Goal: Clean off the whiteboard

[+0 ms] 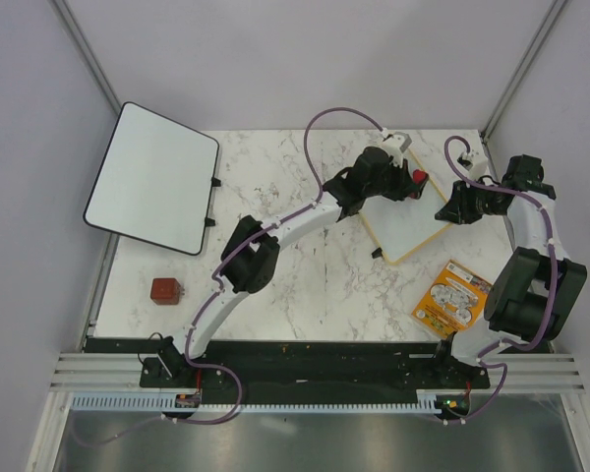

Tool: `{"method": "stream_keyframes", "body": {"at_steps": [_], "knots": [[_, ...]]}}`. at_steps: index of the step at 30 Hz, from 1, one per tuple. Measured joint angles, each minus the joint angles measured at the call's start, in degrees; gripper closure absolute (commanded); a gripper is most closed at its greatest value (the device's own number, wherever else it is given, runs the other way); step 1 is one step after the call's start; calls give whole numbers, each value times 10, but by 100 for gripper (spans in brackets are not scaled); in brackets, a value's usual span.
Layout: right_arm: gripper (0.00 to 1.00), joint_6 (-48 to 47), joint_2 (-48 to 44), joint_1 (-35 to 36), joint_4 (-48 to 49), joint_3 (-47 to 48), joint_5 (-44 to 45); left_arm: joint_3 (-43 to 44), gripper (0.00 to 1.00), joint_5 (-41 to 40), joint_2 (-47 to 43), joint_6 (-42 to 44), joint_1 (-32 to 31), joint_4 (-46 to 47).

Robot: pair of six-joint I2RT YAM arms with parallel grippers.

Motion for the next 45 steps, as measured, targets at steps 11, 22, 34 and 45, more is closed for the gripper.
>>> {"method": "stream_keyframes", "body": {"at_steps": [11, 22, 34, 45], "knots": [[100, -12, 0, 0, -12, 3, -10, 23, 98, -11, 34, -16, 77, -10], [100, -17, 0, 0, -27, 6, -6, -63, 98, 6, -13, 78, 37, 44], [100, -22, -3, 0, -27, 6, 4, -51, 98, -16, -19, 71, -26, 77], [100, -34, -4, 1, -32, 6, -3, 45, 98, -85, 45, -32, 27, 74]]}}
